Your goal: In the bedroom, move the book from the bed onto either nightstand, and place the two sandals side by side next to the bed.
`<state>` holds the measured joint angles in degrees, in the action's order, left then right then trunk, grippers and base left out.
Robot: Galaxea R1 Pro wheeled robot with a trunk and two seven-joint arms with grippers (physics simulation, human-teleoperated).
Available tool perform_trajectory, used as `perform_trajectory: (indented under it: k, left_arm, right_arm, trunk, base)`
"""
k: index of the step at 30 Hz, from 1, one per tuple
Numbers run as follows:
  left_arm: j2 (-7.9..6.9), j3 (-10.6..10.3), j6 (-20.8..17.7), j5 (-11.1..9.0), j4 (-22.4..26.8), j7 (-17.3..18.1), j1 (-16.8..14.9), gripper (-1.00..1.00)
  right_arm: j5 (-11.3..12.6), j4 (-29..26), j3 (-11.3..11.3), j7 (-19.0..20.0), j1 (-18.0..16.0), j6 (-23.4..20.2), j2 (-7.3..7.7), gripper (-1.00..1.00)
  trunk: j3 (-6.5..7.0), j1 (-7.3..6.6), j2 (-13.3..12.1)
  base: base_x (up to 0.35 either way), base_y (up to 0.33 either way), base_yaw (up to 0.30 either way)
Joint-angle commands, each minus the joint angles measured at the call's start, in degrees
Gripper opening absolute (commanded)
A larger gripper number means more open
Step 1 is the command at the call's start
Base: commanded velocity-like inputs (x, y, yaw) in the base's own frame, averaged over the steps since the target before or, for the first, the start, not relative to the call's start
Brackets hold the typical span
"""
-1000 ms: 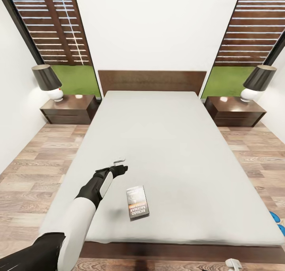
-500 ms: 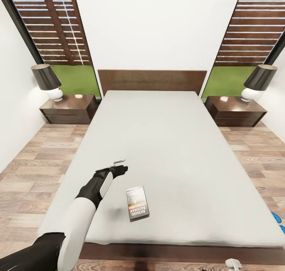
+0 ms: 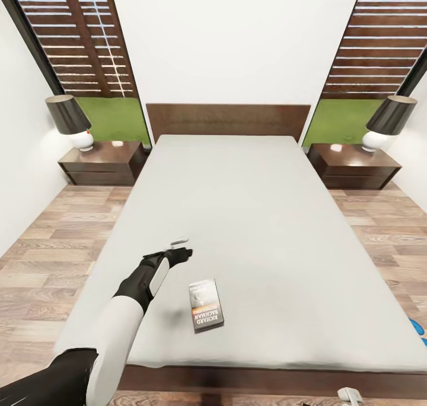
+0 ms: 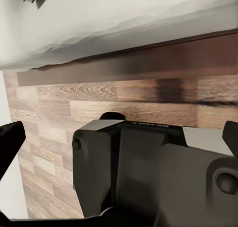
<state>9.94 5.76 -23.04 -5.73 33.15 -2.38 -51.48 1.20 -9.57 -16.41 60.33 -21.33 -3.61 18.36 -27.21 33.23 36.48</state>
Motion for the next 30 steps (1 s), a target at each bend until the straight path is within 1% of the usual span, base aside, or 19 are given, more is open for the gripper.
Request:
perform_trajectory:
  k: [1,3,10,30]
  left_arm:
    - [0.05,0.2,-0.3,-0.6,0.1,0.5,0.0,1.00]
    - [0.05,0.2,-0.3,-0.6,0.1,1.9,0.0,1.00]
    - [0.05,0.2,-0.3,-0.6,0.1,2.6,0.0,1.00]
    - [0.05,0.2,-0.3,-0.6,0.1,2.6,0.0,1.00]
  right_arm:
    - [0.1,0.0,-0.1,0.2,0.0,-0.4,0.01,1.00]
    - [0.1,0.0,-0.1,0.2,0.0,-0.4,0.01,1.00]
    - [0.1,0.0,-0.1,0.3,0.0,-0.4,0.01,1.00]
    - [0.1,0.0,-0.1,0.3,0.0,-0.5,0.01,1.00]
  trunk:
    - [-0.25,0.24,0.5]
    - [-0.61,0.68,1.3]
    - [-2.16,2.22,4.1]
    - [-3.94,2.22,4.1]
  base:
    - [0.000,0.000,0.000]
    - [0.000,0.000,0.000]
    - [0.000,0.000,0.000]
    - [0.000,0.000,0.000]
